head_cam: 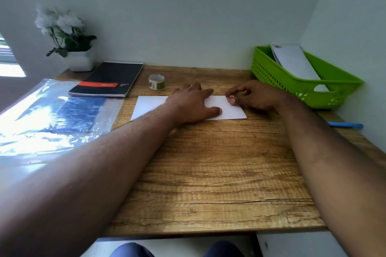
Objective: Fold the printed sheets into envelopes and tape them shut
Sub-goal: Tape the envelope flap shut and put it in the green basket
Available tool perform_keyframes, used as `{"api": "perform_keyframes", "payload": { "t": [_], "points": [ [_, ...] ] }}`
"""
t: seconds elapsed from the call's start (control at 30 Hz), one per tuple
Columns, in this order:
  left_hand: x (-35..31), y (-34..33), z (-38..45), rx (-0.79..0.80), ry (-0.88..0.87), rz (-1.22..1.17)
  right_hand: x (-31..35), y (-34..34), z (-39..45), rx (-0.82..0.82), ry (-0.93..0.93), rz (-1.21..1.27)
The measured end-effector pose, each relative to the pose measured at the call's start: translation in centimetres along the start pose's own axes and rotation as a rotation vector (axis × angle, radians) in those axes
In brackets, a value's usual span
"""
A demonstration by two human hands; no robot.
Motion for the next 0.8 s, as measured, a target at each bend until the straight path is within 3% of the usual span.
{"api": "perform_keyframes", "payload": {
  "t": [0.2, 0.33, 0.5, 0.63, 0.8],
  "points": [
    [0.6, 0.4, -0.1, -0.073, -0.007, -0.137, 0.5, -0.2, 0.4, -0.025, -0.003, 0.011],
    [1.3, 1.2, -0.7, -0.203, 0.015, -0.124, 0.6, 0.1, -0.4, -0.067, 0.000, 0.212],
    [4.7, 2.9, -2.0, -0.522, 0.209, -0.039, 2.7, 1.8, -1.7, -0.385, 0.219, 0.839],
    [6.1, 4.5, -2.5, -0.702, 0.257, -0.162, 3.7, 2.2, -2.0, -0.465, 0.271, 0.996],
    [5.6, 4.9, -2.7, -0.795, 0.179, -0.259, 4.0, 2.4, -2.6, -0.527, 0.291, 1.078]
  ]
}}
Point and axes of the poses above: each hand's wrist, its own z-axis towards the middle knuckle, its own y-axis out of the back of the hand, x = y × z, the point moved 4 cm from there along z, towards the middle knuckle, and after that the axes turned 11 degrees about z, right-handed, at the moved point
